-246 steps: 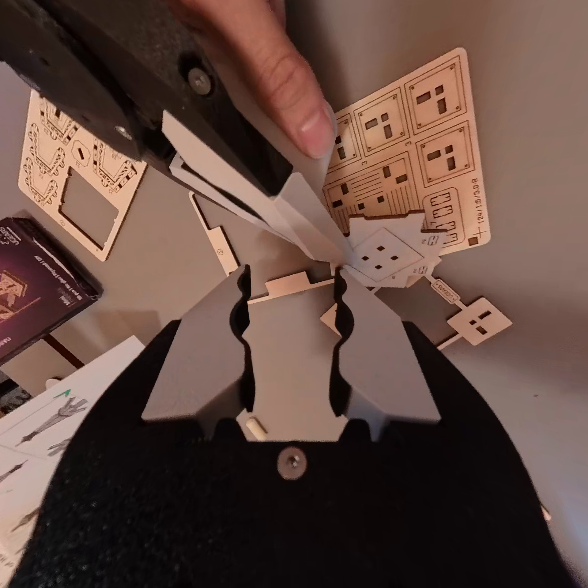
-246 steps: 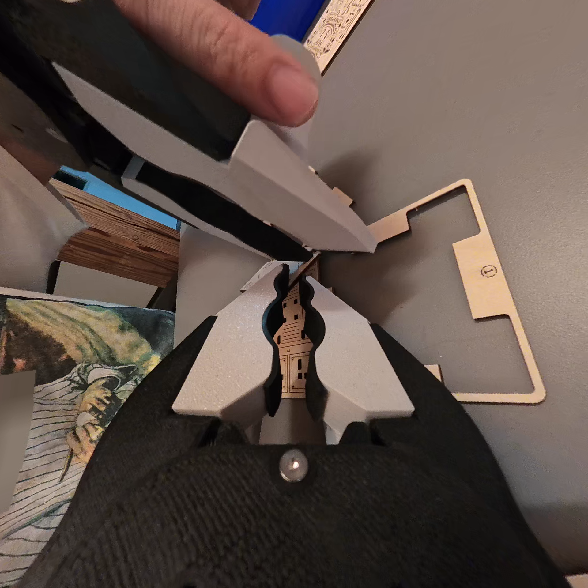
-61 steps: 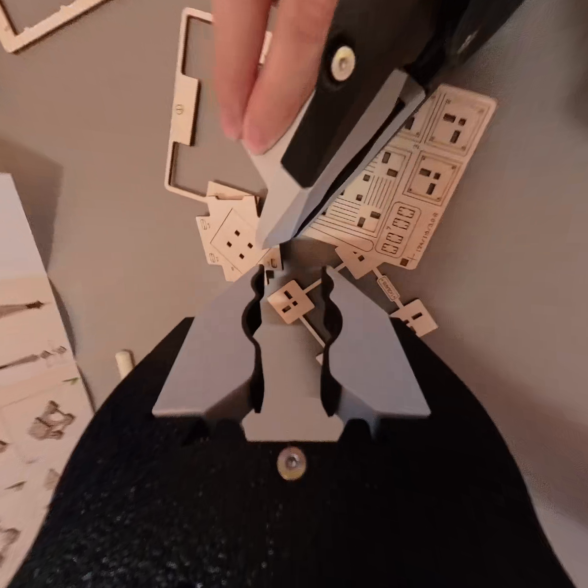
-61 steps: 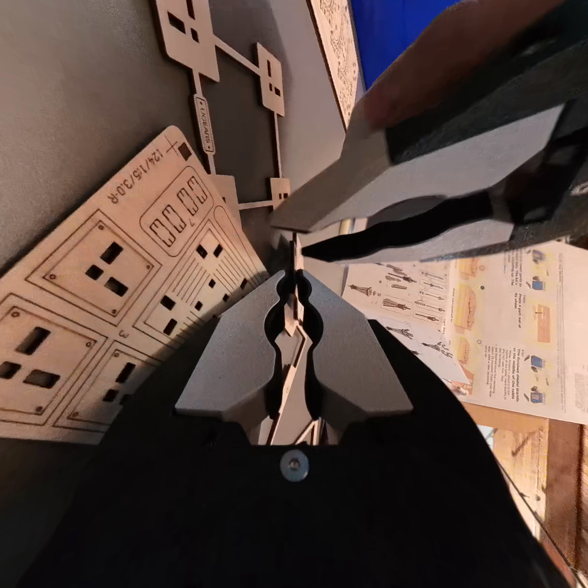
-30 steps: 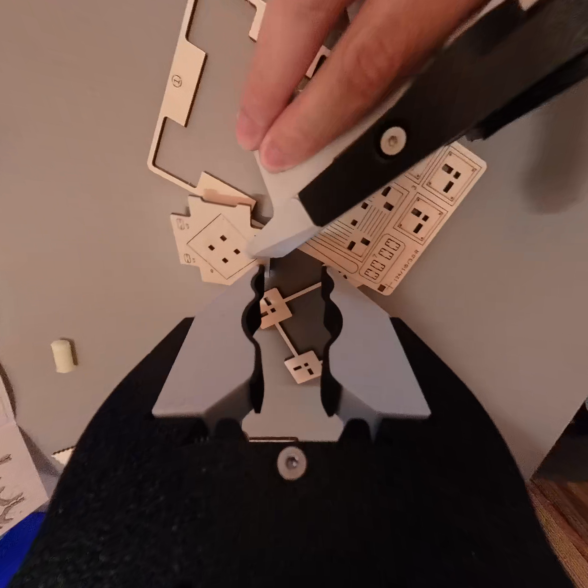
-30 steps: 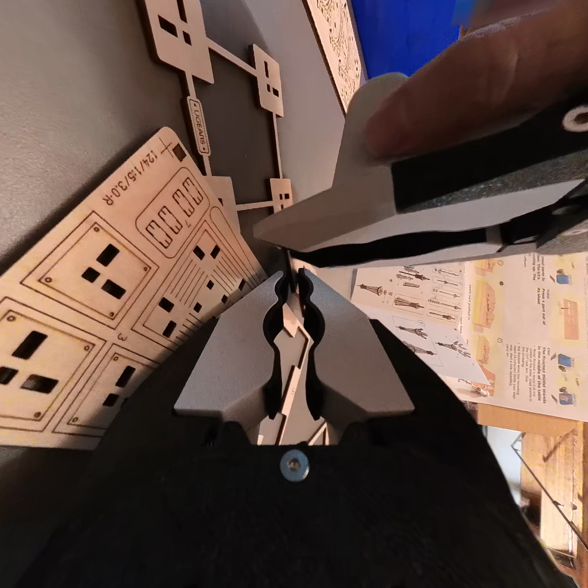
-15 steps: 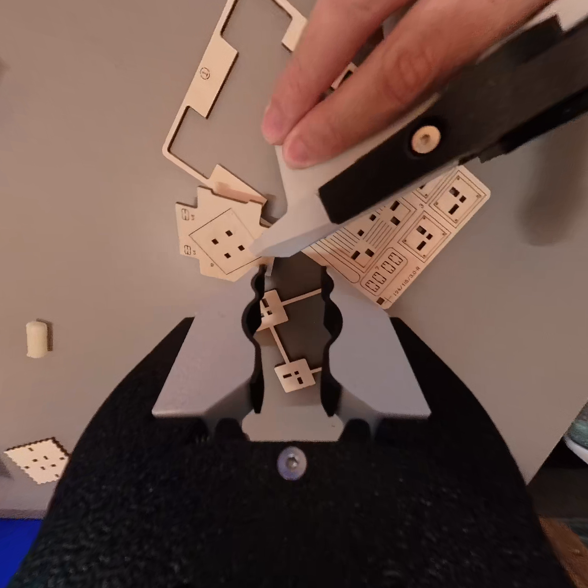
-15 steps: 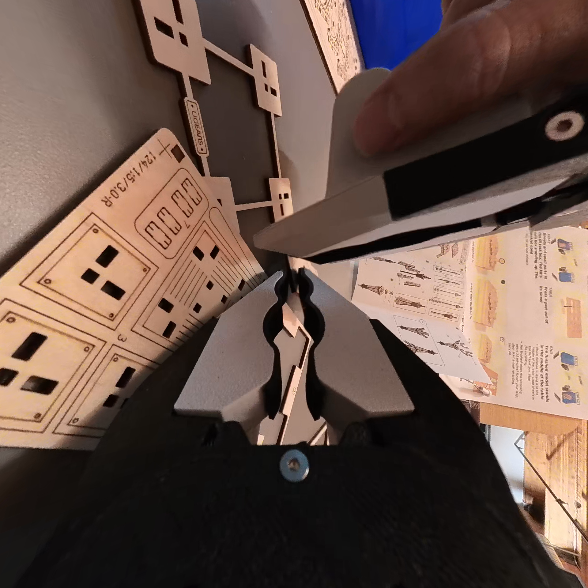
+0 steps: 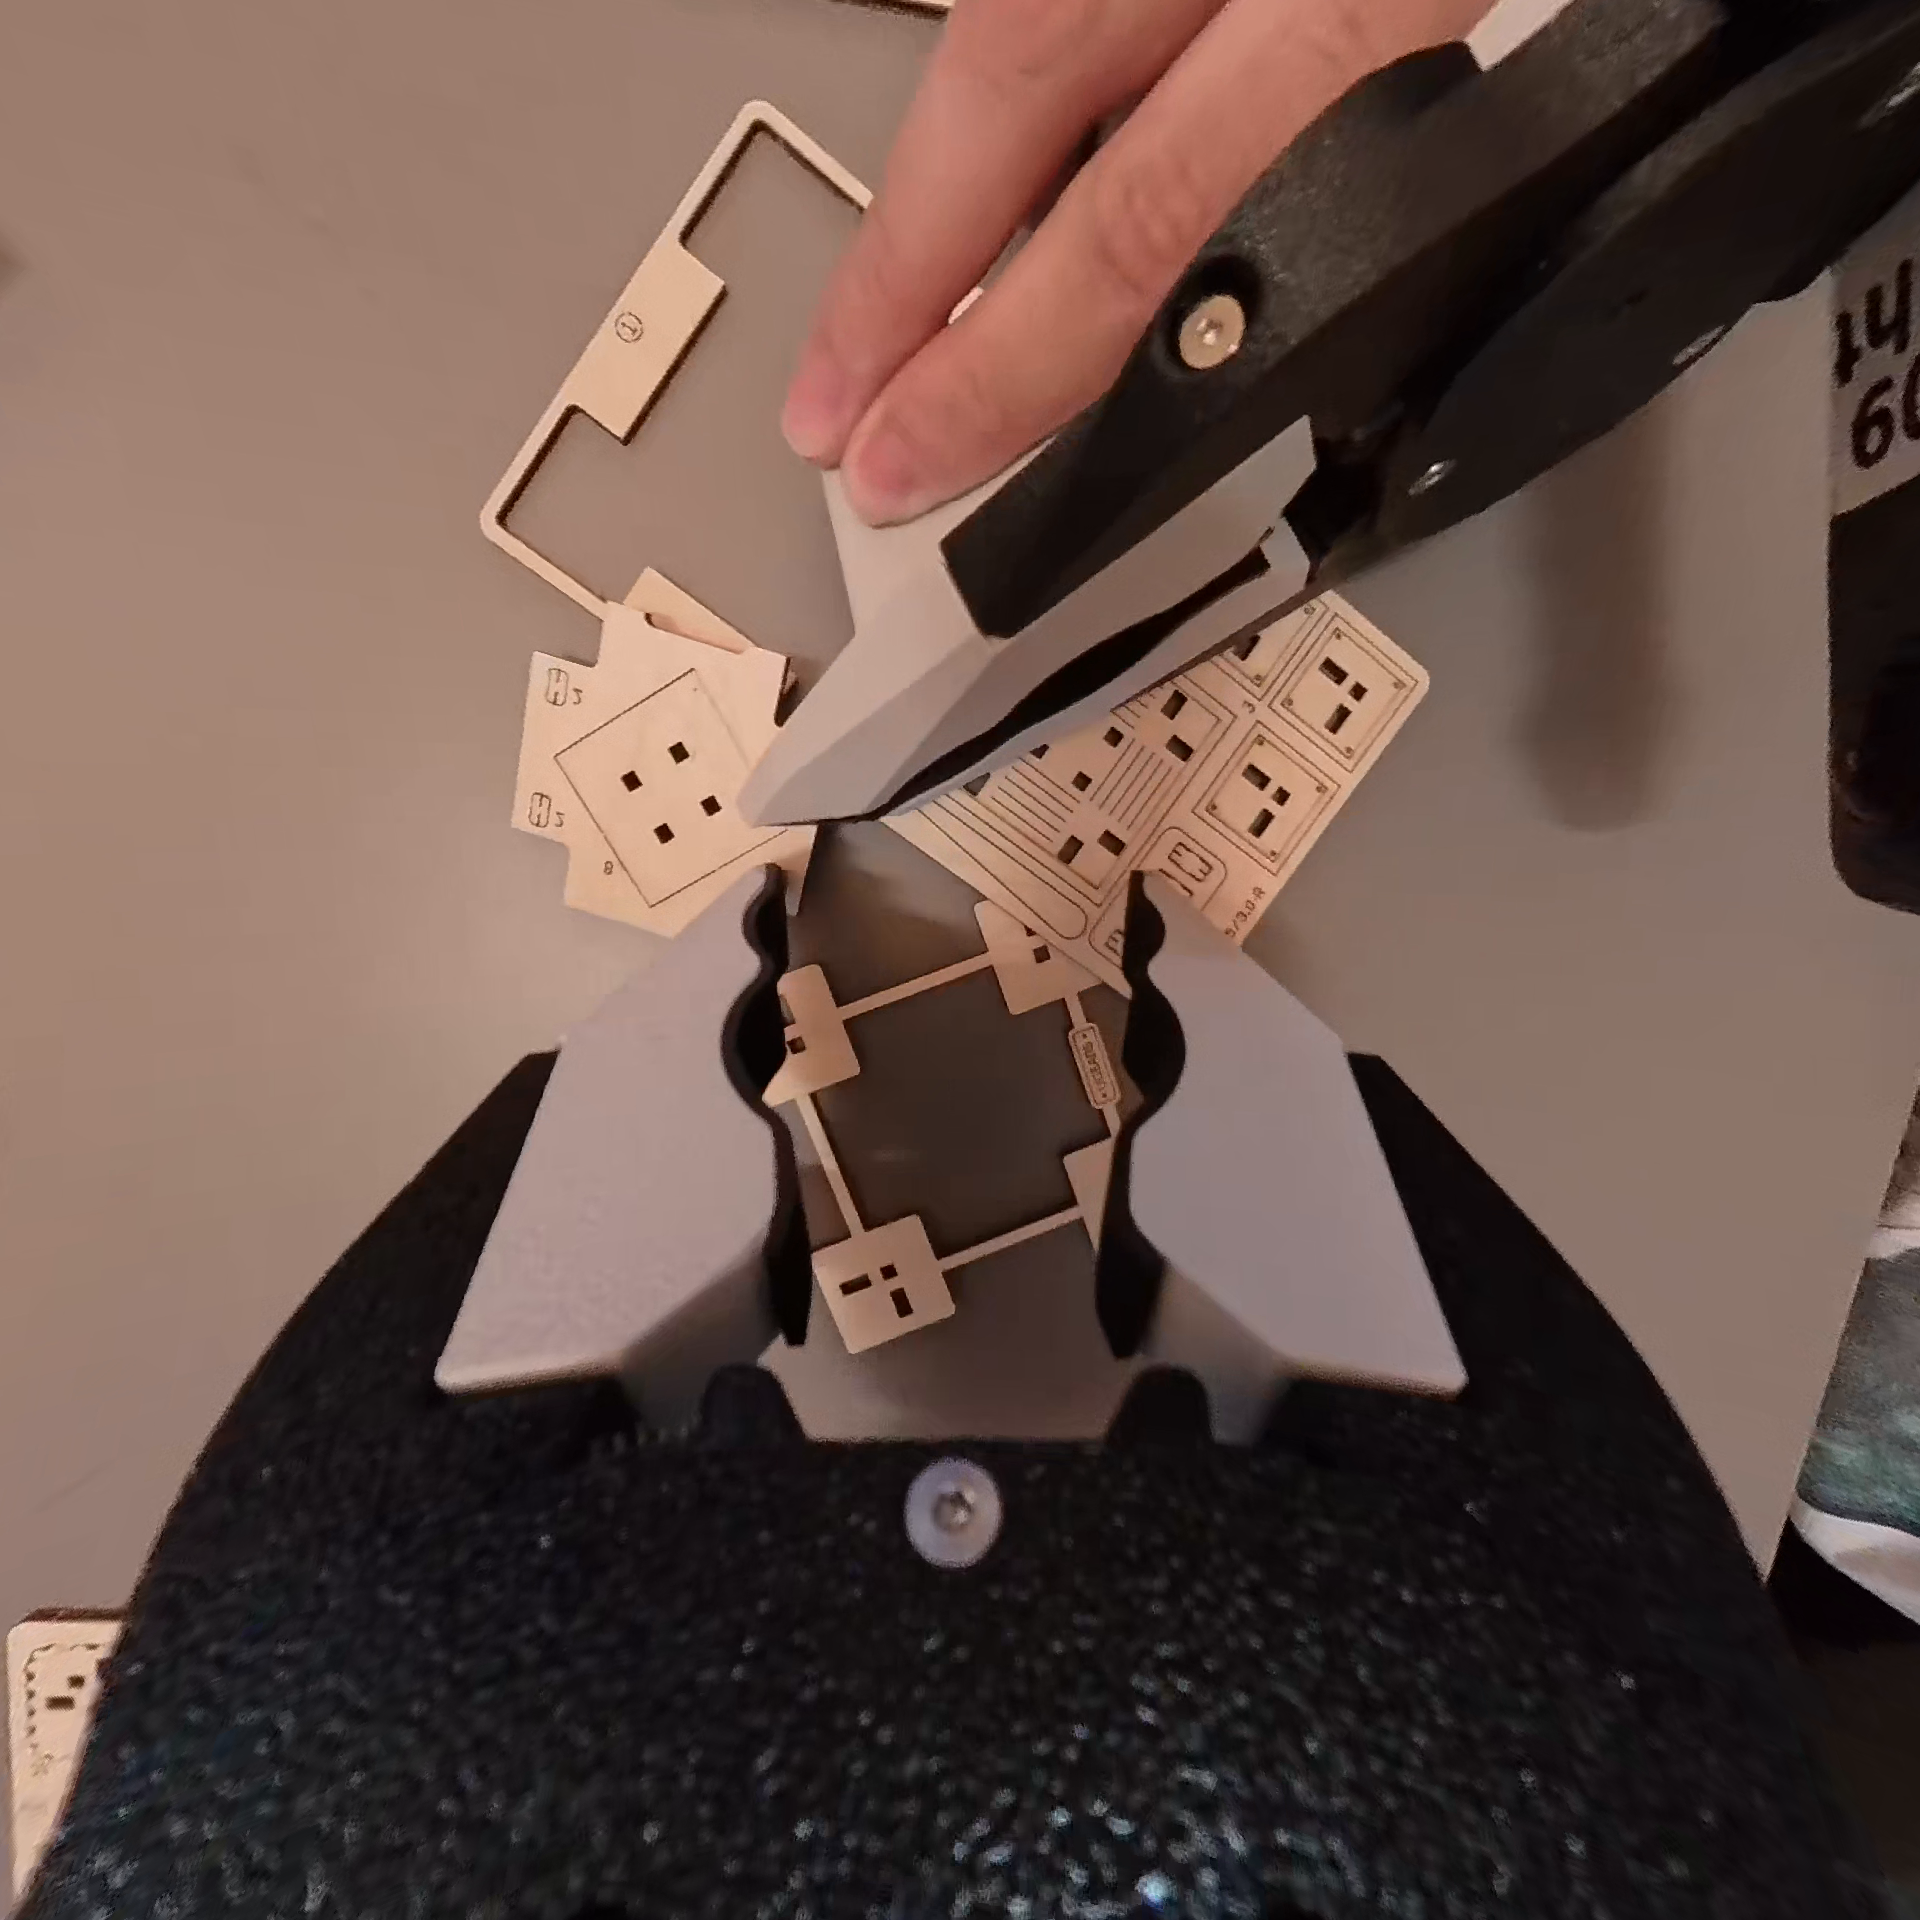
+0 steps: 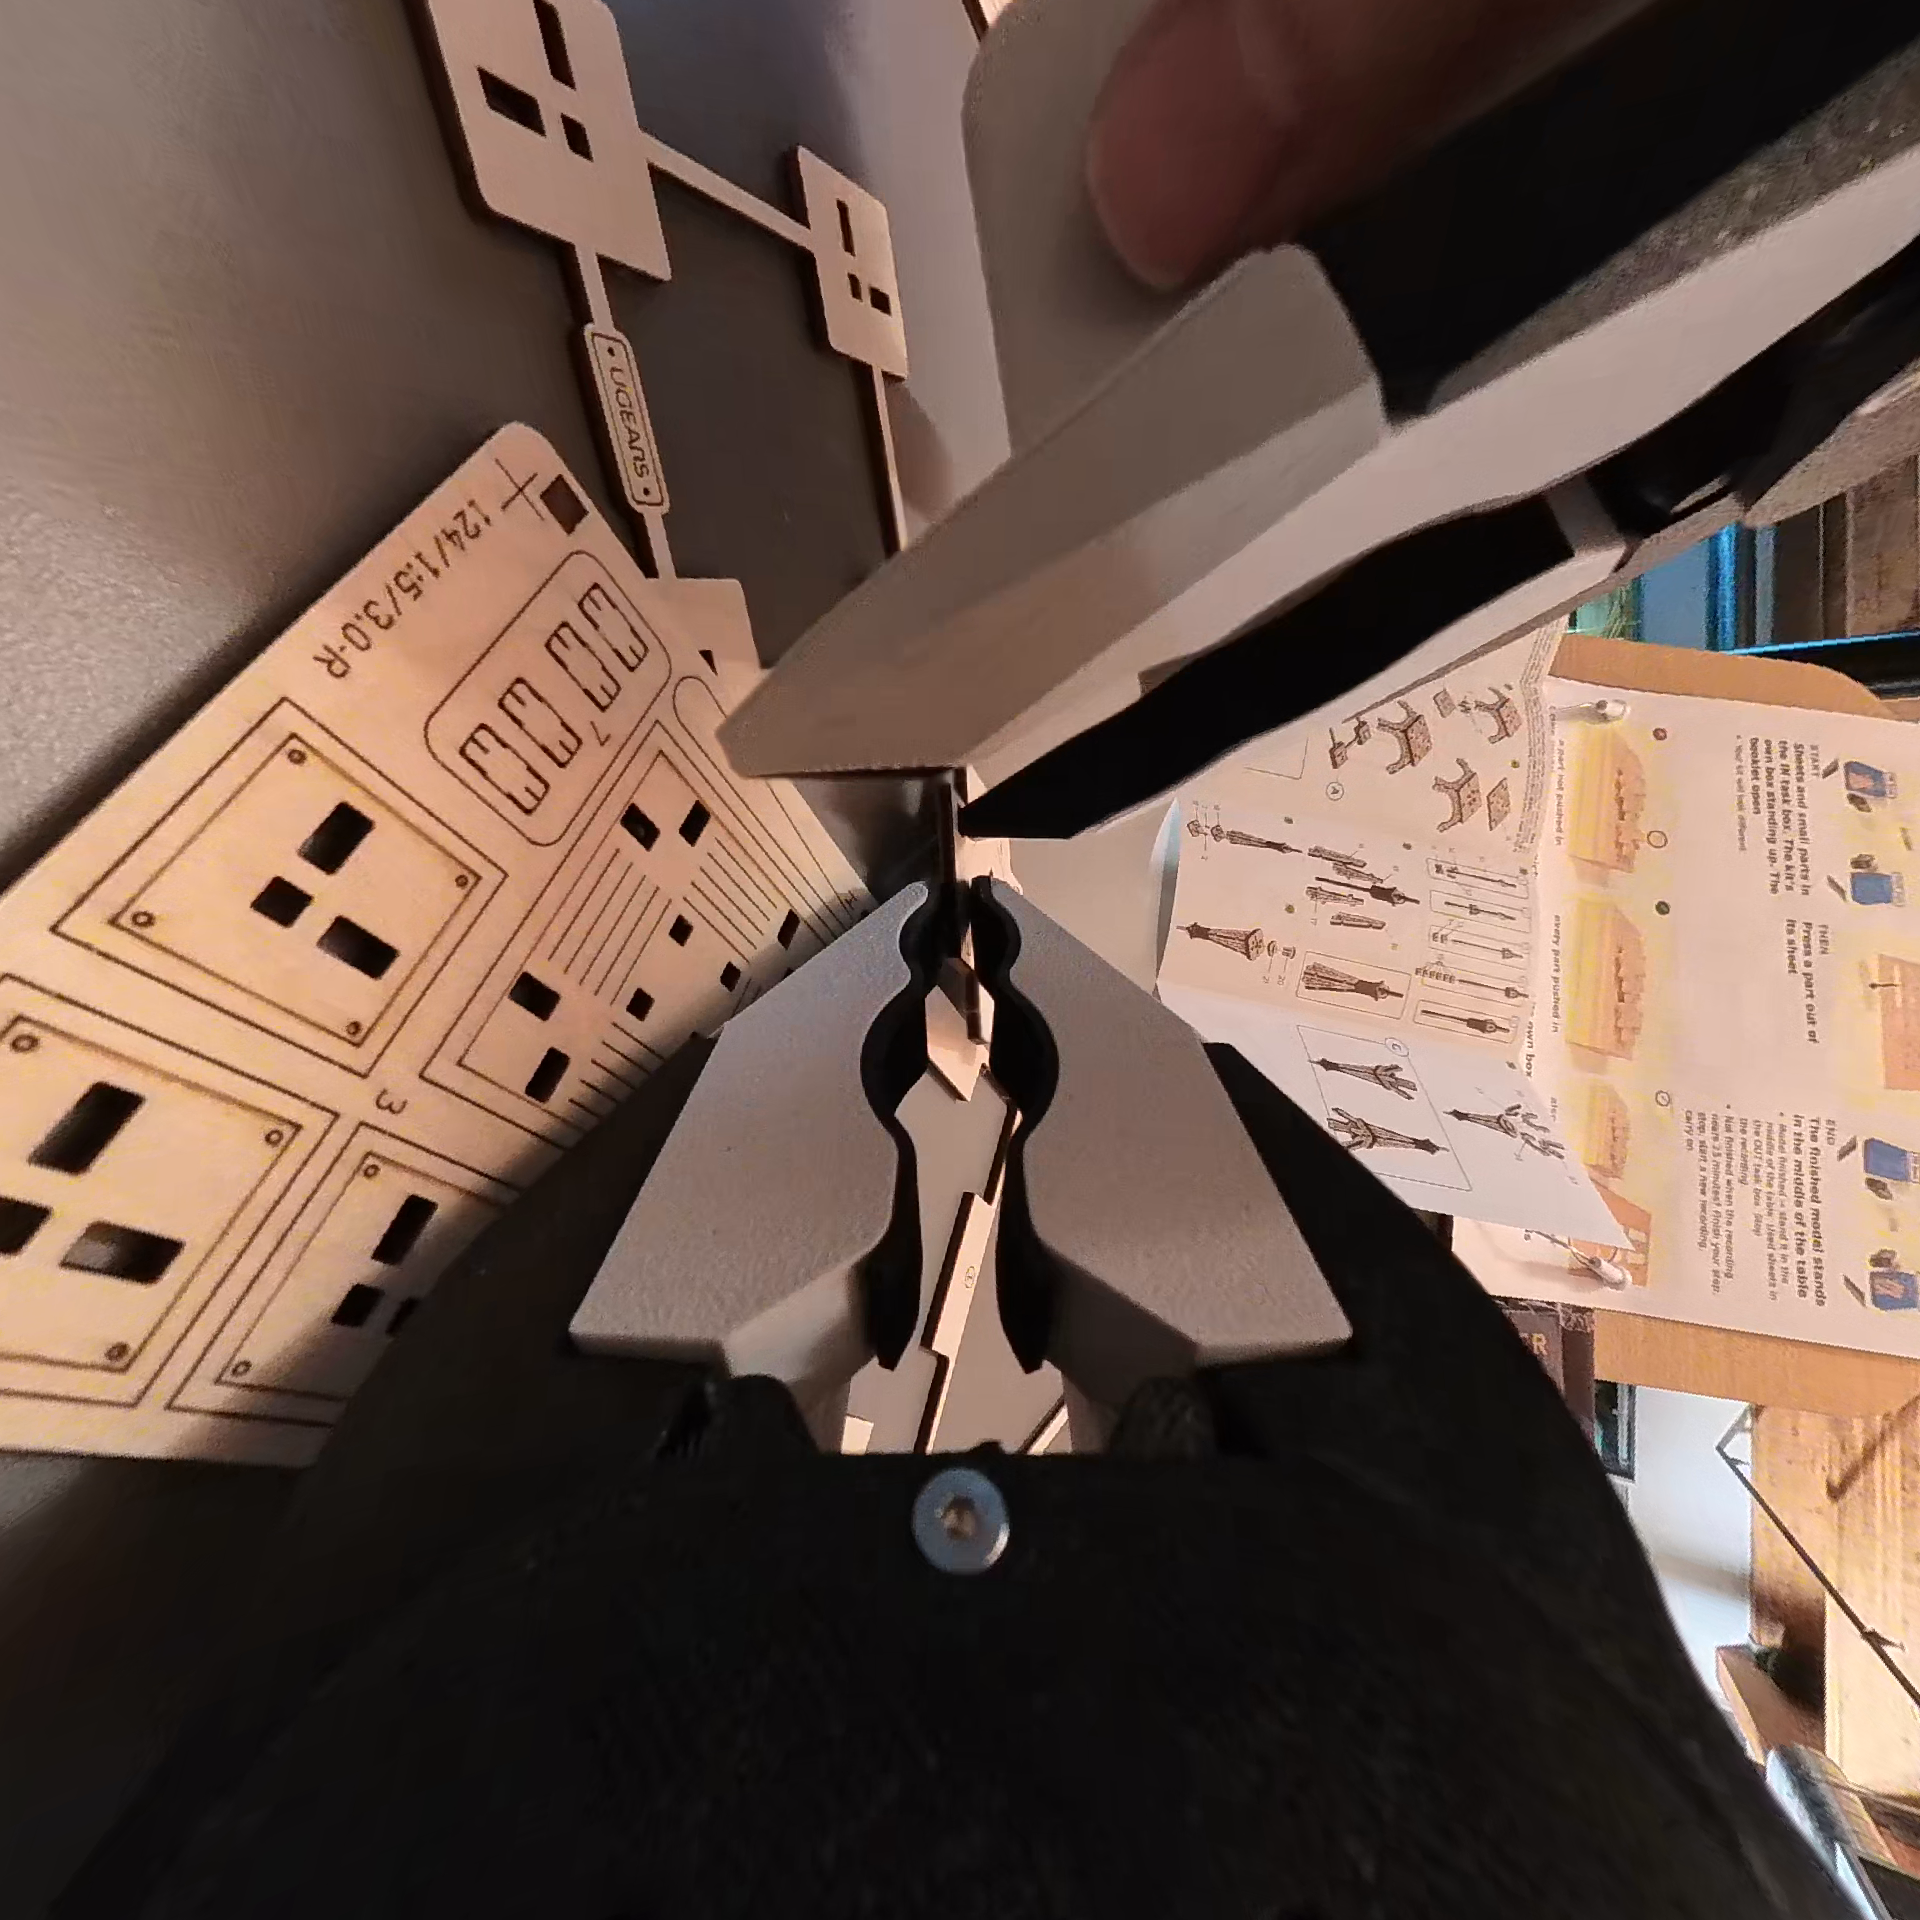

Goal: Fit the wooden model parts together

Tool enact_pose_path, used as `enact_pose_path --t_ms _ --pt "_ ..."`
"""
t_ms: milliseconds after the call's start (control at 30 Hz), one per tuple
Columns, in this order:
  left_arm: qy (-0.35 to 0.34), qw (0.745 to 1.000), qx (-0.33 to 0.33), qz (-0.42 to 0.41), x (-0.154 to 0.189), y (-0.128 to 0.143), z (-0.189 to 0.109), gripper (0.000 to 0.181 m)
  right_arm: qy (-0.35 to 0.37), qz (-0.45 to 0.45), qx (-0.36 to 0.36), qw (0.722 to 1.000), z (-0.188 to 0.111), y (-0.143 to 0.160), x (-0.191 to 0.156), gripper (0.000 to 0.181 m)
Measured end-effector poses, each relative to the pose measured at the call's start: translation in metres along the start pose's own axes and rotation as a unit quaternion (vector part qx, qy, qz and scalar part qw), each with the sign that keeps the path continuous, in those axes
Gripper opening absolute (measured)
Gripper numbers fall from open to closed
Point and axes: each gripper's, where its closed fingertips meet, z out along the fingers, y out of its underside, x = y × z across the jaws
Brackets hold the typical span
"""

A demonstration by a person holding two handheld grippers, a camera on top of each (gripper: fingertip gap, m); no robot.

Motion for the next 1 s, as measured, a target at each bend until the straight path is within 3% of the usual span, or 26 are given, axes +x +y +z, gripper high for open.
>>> enact_pose_path --t_ms 200,400,500,833,900,1000 --pt "0.015 1.0 -0.024 -0.013 0.0 0.0 0.001 0.063 -0.001 0.003 0.001 1.0 0.0 0.0 0.0 0.005" --pt "0.009 1.0 -0.003 -0.006 0.001 0.001 0.002 0.065 -0.001 0.004 -0.001 1.0 0.0 -0.001 0.001 0.005" --pt "-0.013 1.0 0.003 -0.005 -0.003 0.001 0.003 0.057 -0.002 0.008 -0.001 1.0 0.0 -0.001 0.001 0.005" --pt "0.003 0.997 0.075 -0.034 0.001 -0.003 0.001 0.064 -0.004 0.037 0.012 0.999 -0.001 -0.001 0.004 0.005" --pt "0.01 0.993 0.113 -0.04 0.0 -0.01 -0.008 0.066 -0.002 0.066 0.019 0.998 -0.002 0.0 0.007 0.004" --pt "-0.037 0.967 0.25 -0.024 -0.006 -0.035 -0.04 0.051 0.025 0.173 0.051 0.983 -0.011 0.004 0.03 0.001"
